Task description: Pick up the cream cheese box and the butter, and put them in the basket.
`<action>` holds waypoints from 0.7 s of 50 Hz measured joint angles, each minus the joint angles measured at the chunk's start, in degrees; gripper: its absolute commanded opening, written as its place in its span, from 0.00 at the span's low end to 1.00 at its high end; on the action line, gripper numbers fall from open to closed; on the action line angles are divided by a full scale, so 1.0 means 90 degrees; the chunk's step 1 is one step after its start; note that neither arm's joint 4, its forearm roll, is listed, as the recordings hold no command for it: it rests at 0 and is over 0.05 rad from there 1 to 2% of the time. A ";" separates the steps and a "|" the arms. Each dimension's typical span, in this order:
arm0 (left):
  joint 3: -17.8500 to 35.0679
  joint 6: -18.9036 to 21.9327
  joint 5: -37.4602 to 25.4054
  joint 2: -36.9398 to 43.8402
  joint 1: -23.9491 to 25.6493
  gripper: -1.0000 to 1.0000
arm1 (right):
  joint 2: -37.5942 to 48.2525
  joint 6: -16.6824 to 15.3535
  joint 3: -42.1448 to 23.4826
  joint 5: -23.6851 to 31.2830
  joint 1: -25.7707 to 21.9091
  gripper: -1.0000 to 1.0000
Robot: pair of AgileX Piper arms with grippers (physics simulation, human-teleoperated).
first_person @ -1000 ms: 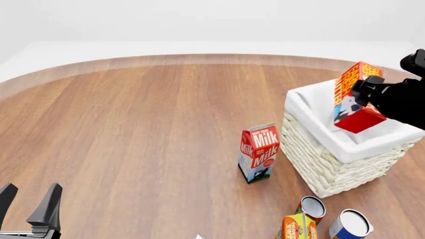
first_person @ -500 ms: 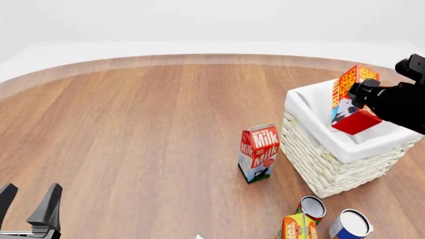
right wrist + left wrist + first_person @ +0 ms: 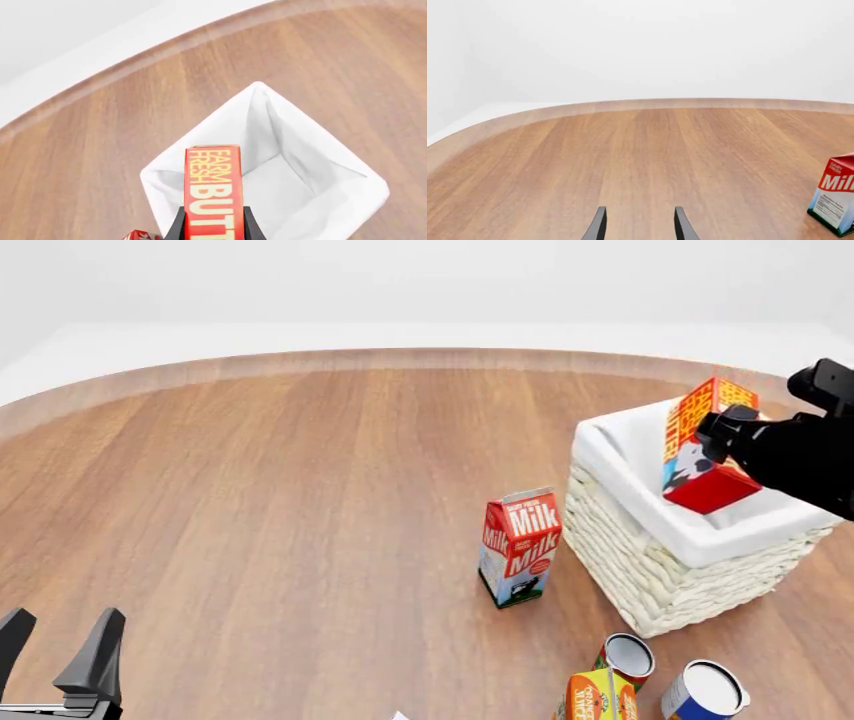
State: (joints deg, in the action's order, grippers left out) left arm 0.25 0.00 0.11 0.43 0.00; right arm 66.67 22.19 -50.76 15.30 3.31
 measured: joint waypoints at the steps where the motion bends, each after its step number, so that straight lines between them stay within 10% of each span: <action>1: 0.0000 0.0000 0.0000 0.0000 0.0000 1.00 | 0.0006 -0.0003 0.0000 -0.0001 0.0003 0.00; 35: 0.0000 0.0000 0.0000 0.0000 0.0000 1.00 | 0.0127 -0.0003 0.0008 -0.0108 0.0056 0.00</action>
State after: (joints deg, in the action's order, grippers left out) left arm 0.25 0.00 0.11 0.43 0.00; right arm 67.81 22.17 -50.68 14.33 3.81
